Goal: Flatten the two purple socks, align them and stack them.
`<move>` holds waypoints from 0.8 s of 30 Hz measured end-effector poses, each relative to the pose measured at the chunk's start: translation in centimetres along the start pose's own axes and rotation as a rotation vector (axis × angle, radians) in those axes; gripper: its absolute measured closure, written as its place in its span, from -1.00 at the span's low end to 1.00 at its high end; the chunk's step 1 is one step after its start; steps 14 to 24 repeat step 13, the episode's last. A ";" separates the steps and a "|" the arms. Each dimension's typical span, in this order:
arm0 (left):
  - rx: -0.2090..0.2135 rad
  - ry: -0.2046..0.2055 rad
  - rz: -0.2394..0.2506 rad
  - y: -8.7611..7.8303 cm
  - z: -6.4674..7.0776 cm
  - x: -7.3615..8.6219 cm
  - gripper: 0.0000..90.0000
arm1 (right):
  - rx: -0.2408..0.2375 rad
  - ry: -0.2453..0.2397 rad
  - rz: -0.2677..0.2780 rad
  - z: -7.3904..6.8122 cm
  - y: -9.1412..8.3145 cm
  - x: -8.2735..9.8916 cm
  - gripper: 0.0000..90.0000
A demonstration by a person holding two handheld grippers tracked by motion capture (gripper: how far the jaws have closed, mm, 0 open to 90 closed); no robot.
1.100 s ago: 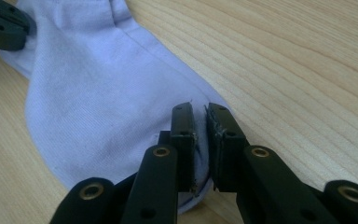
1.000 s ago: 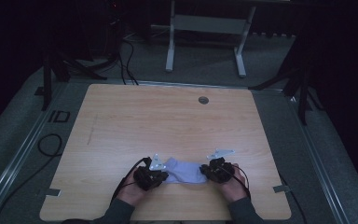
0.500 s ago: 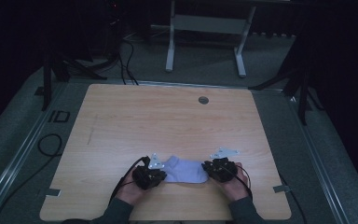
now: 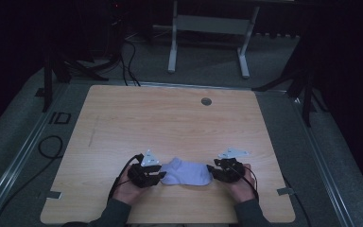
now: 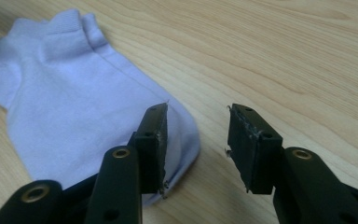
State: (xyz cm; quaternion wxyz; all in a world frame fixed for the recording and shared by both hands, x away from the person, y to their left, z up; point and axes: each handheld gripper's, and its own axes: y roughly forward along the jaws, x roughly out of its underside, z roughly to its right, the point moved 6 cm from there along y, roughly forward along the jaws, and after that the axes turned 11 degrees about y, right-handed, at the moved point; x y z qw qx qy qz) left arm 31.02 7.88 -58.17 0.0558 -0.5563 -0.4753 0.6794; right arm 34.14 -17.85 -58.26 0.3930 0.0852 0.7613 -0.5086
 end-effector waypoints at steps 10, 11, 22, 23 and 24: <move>-0.066 -0.064 0.003 -0.6 -2.3 0.8 0.44 | 0.021 0.035 0.000 1.6 -0.2 0.2 0.20; -0.074 -0.065 0.000 -0.7 -2.5 0.9 0.44 | 0.024 0.039 0.001 1.7 -0.3 0.2 0.19; -0.090 -0.072 0.002 -0.6 -2.8 1.0 0.44 | 0.028 0.044 0.006 2.1 -0.4 0.1 0.19; -0.090 -0.072 0.002 -0.6 -2.8 1.0 0.44 | 0.028 0.044 0.006 2.1 -0.4 0.1 0.19; -0.090 -0.072 0.002 -0.6 -2.8 1.0 0.44 | 0.028 0.044 0.006 2.1 -0.4 0.1 0.19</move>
